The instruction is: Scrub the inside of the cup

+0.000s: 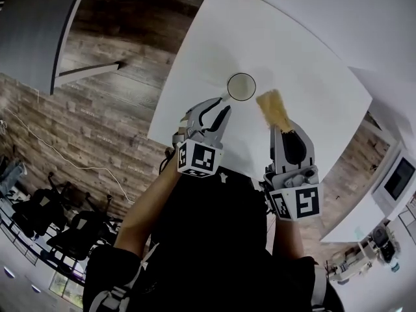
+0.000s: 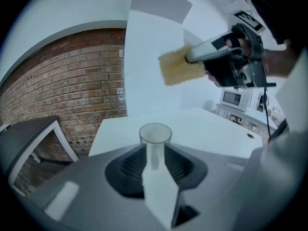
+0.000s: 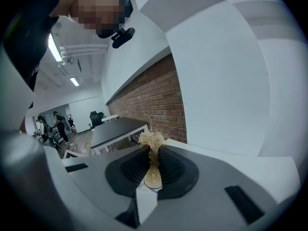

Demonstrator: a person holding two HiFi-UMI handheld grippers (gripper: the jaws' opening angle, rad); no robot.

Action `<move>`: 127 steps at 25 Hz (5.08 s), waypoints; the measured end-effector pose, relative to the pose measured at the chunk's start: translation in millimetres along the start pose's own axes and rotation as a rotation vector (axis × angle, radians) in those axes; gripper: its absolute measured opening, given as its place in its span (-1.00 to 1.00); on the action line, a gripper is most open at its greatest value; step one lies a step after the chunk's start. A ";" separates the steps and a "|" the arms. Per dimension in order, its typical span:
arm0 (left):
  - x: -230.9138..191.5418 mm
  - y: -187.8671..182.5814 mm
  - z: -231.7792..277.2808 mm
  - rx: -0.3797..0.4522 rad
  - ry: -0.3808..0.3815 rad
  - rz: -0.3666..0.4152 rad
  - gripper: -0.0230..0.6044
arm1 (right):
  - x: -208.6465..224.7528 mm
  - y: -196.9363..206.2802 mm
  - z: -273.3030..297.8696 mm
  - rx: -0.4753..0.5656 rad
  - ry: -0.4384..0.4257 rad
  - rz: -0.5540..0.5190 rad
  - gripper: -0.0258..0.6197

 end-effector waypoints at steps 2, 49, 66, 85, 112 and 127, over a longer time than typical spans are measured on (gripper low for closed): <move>0.8 8.7 7.0 -0.020 0.007 0.007 -0.58 | -3.5 4.0 6.8 -0.027 -0.037 -0.016 -0.83; 5.3 14.6 37.0 -0.077 -0.015 0.104 -0.73 | 12.6 151.8 147.5 -1.184 -0.332 -0.524 -0.83; 15.5 17.6 33.8 -0.104 -0.017 0.090 -0.74 | 7.9 138.2 117.8 -1.238 -0.421 -0.475 -0.83; 18.0 18.5 33.0 -0.103 -0.006 0.080 -0.74 | 8.0 106.2 109.4 -1.039 -0.155 -0.692 -0.83; 18.9 19.0 33.6 -0.087 -0.012 0.087 -0.74 | 10.7 101.7 113.4 -0.882 -0.206 -0.519 -0.83; 20.2 21.1 34.4 -0.080 -0.017 0.090 -0.73 | 13.5 158.7 132.4 -1.118 -0.377 -0.685 -0.83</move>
Point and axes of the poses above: the fingertips, and each gripper's own axes: z forward along the fingers, x to its right, y out of its underside, the point moved 2 cm from there along -z, backward along the fingers, and after that the axes turned 8 degrees about -y, right-handed, at the moved point
